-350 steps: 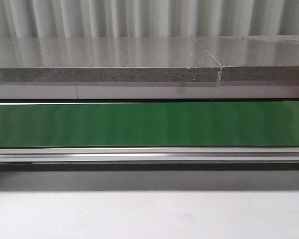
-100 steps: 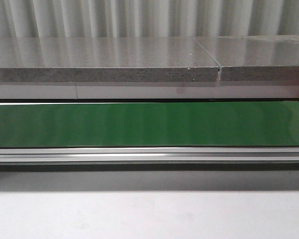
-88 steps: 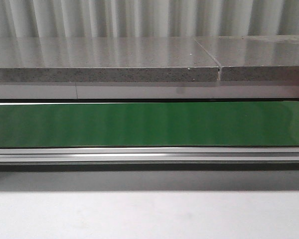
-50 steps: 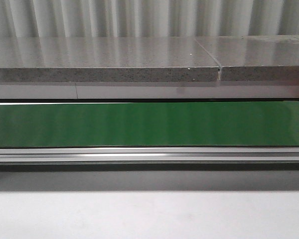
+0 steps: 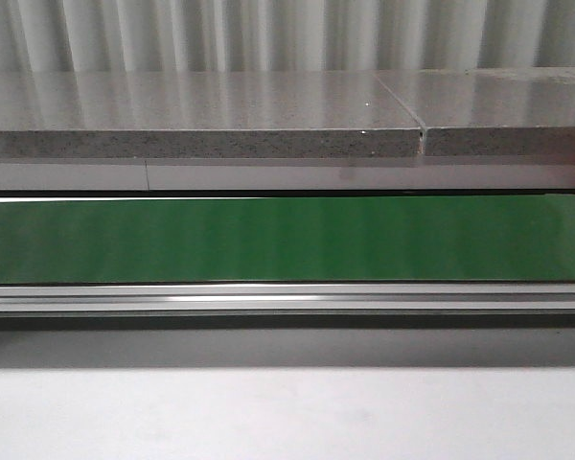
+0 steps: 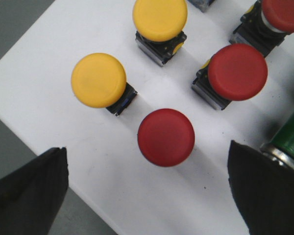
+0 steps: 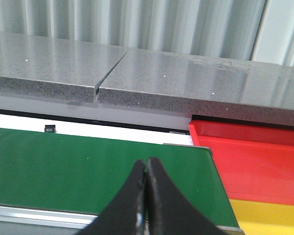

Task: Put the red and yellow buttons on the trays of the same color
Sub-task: 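Lower the left gripper and close it on the red button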

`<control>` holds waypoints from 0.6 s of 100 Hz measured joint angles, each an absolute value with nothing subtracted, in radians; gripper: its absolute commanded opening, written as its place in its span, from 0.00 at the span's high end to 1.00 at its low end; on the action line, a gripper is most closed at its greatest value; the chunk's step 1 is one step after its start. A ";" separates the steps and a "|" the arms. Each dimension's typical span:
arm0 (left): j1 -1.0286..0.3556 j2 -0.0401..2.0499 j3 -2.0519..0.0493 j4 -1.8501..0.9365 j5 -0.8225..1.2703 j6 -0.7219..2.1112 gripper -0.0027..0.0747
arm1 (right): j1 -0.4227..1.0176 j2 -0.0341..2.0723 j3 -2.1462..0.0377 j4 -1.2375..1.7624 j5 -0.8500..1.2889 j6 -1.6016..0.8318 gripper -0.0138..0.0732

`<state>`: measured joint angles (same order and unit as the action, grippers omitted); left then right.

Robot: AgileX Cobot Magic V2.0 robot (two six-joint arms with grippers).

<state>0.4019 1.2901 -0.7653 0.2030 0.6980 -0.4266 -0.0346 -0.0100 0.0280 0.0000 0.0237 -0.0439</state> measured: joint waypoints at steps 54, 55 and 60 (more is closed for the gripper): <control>0.404 1.472 -0.772 0.203 0.571 -0.426 0.17 | -0.035 -0.010 0.028 0.000 0.024 -0.044 0.92; 0.404 1.473 -0.772 0.203 0.568 -0.426 0.17 | -0.035 -0.010 0.028 0.000 0.024 -0.044 0.92; 0.406 1.479 -0.772 0.203 0.557 -0.426 0.17 | -0.035 -0.010 0.028 0.000 0.024 -0.044 0.92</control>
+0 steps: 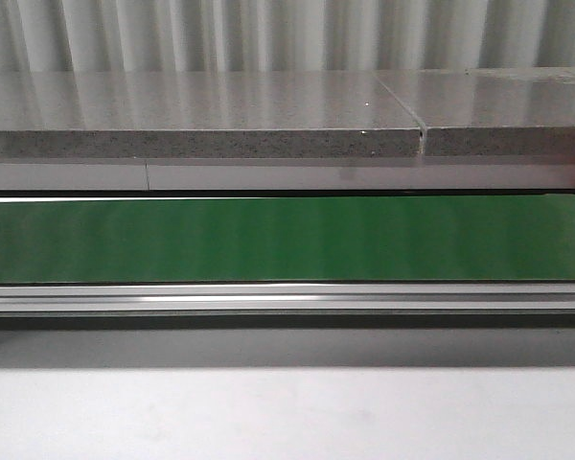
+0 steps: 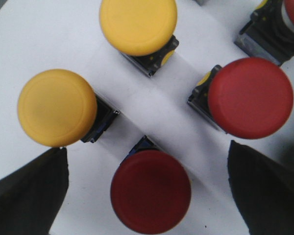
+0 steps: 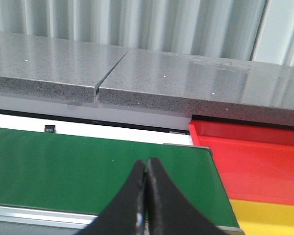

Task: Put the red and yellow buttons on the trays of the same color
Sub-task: 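Lower the left gripper and close it on the red button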

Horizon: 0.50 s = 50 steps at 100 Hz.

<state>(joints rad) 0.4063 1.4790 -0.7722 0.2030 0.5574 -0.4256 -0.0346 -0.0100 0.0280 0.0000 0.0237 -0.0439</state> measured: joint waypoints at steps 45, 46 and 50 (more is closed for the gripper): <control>0.439 1.479 -0.772 0.197 0.536 -0.426 0.19 | -0.035 -0.010 0.028 0.000 0.024 -0.044 0.92; 0.439 1.479 -0.772 0.195 0.536 -0.426 0.19 | -0.035 -0.010 0.028 0.000 0.024 -0.044 0.92; 0.439 1.479 -0.772 0.195 0.536 -0.426 0.23 | -0.035 -0.010 0.028 0.000 0.024 -0.044 0.92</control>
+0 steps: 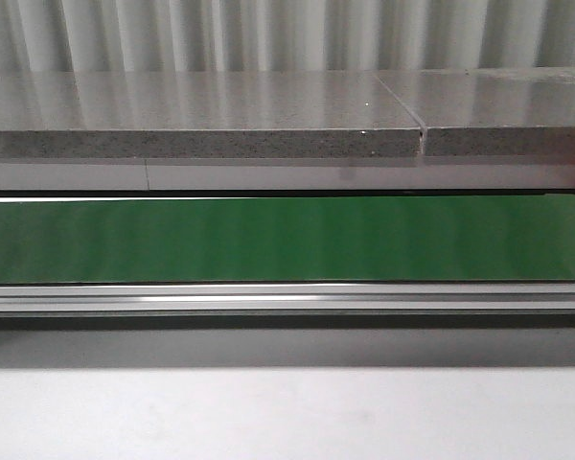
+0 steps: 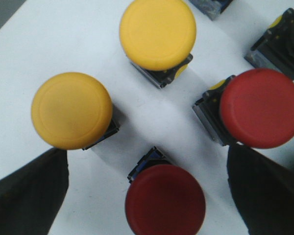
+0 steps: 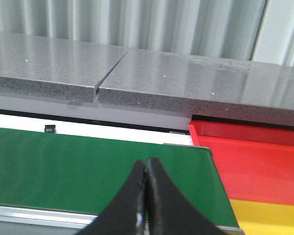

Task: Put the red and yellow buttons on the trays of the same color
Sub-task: 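Lower the left gripper and close it on the red button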

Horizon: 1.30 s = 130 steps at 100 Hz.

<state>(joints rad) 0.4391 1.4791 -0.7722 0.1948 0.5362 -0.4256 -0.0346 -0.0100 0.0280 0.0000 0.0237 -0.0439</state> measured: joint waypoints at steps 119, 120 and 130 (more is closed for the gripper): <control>0.382 1.127 -0.970 -0.032 0.783 -0.146 0.99 | -0.035 -0.010 0.028 0.000 0.024 -0.044 0.92; 0.382 1.127 -0.980 -0.047 0.788 -0.131 0.99 | -0.035 -0.010 0.028 0.000 0.024 -0.044 0.92; 0.381 1.144 -1.045 -0.140 0.822 -0.045 0.99 | -0.035 -0.010 0.028 0.000 0.024 -0.044 0.92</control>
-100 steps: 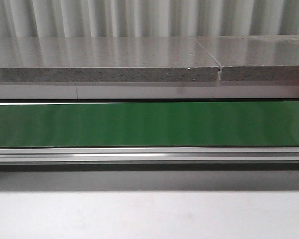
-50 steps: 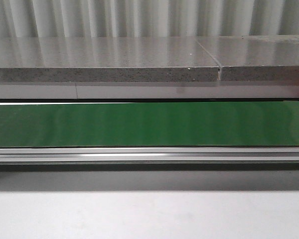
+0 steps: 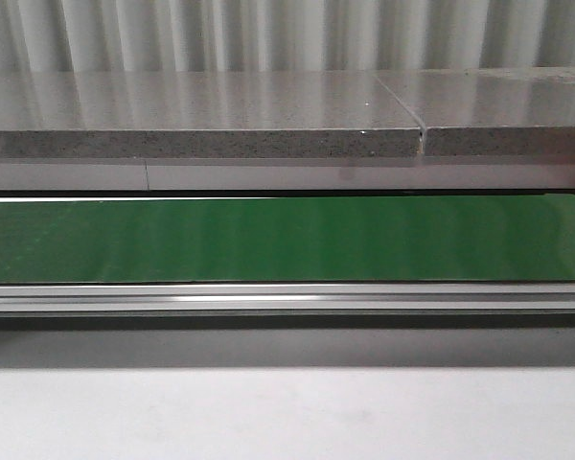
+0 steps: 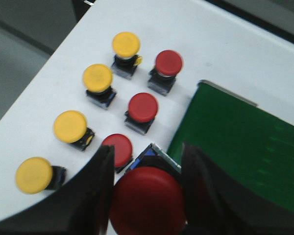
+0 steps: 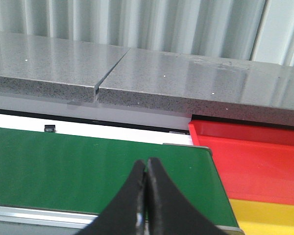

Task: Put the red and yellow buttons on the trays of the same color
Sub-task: 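Lower the left gripper and close it on the red button, then carry the red button onto the conveyor's near end and release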

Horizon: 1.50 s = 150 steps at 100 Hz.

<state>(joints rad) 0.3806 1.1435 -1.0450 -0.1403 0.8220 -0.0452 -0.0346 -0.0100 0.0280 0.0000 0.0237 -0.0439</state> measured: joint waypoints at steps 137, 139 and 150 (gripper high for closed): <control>0.111 1.580 -1.234 -0.122 0.898 0.125 0.16 | -0.035 -0.010 0.028 0.000 0.024 -0.044 0.92; 0.109 1.580 -1.234 -0.122 0.898 0.125 0.12 | -0.035 -0.010 0.028 0.000 0.024 -0.044 0.92; 0.099 1.580 -1.242 -0.120 0.900 0.125 0.07 | -0.035 -0.010 0.028 0.000 0.024 -0.044 0.92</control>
<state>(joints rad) 0.0987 1.5799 -1.2424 -0.1201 0.8999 0.1253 -0.0346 -0.0100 0.0280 0.0000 0.0237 -0.0439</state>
